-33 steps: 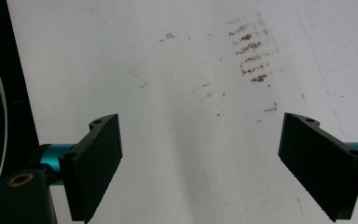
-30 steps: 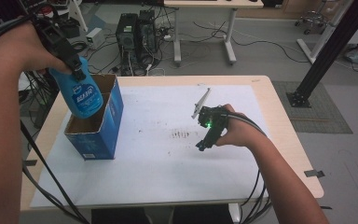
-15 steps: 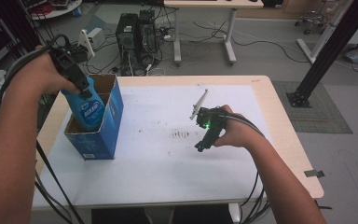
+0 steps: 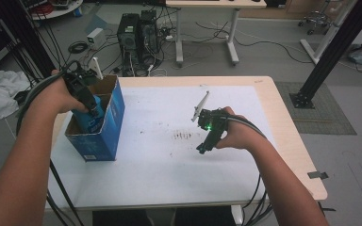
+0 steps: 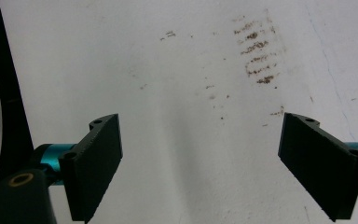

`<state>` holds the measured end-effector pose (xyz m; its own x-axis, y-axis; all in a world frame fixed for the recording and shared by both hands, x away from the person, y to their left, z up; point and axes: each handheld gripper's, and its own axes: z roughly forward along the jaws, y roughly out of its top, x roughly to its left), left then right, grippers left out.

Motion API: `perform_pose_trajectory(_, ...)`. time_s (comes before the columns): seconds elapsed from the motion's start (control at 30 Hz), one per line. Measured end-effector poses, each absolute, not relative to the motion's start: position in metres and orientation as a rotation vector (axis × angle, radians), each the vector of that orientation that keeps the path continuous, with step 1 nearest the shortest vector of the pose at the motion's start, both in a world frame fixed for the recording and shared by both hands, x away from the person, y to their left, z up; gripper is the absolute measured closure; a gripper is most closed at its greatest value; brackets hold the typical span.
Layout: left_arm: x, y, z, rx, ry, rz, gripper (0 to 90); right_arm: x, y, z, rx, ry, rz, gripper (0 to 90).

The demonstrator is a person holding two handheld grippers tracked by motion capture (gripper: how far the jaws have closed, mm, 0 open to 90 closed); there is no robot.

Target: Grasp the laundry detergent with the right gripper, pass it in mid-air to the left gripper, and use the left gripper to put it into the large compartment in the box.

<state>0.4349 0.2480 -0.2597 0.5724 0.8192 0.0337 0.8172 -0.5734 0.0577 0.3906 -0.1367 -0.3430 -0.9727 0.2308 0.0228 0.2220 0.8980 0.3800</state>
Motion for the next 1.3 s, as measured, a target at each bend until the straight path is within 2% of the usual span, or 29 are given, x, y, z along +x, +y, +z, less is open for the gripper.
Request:
perform_pose_trajectory(0.4,0.433,0.249,-0.284,2.772,1.400,0.128,38.1,0.390,-0.131,-0.348,0.355,3.050,0.596,12.8)
perform_pose_trajectory(0.63,0.434,0.247,-0.297,2.768,1.400,0.092,38.1,0.389,-0.128,-0.350,0.352,3.056,0.596,12.8)
perform_pose_trajectory(1.13,0.435,0.248,-0.299,2.795,1.325,0.084,37.4,0.390,-0.128,-0.353,0.359,3.060,0.601,12.7)
perform_pose_trajectory(1.3,0.435,0.248,-0.299,2.823,1.305,0.092,33.8,0.391,-0.130,-0.353,0.369,3.059,0.604,12.8)
